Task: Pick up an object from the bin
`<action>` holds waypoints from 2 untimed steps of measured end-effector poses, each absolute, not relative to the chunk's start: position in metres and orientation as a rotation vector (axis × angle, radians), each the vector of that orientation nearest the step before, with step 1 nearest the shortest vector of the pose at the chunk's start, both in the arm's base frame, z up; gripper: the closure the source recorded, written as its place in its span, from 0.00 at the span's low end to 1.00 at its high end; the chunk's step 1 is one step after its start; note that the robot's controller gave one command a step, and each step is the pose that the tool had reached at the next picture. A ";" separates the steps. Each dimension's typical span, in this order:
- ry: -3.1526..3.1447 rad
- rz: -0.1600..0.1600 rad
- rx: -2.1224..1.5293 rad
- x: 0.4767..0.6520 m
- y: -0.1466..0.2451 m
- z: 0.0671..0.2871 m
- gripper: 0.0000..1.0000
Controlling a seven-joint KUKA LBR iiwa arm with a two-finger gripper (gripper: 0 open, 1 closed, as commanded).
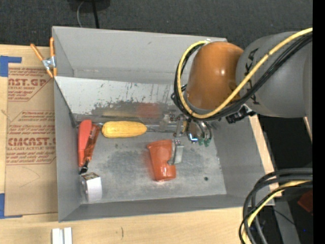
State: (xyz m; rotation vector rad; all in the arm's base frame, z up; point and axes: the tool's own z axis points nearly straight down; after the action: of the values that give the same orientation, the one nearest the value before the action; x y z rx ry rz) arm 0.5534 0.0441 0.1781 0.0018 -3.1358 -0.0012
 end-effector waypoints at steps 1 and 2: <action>-3.142 -0.002 0.001 0.555 0.044 0.182 0.00; -3.149 -0.005 -0.092 0.544 0.035 0.169 0.00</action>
Offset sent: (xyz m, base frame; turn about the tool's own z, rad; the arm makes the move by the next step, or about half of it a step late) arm -0.0428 -0.0429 -0.0543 0.2208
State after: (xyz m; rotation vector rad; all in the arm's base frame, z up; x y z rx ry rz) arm 0.5444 0.0346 0.1687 -0.0916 -3.1485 -0.0051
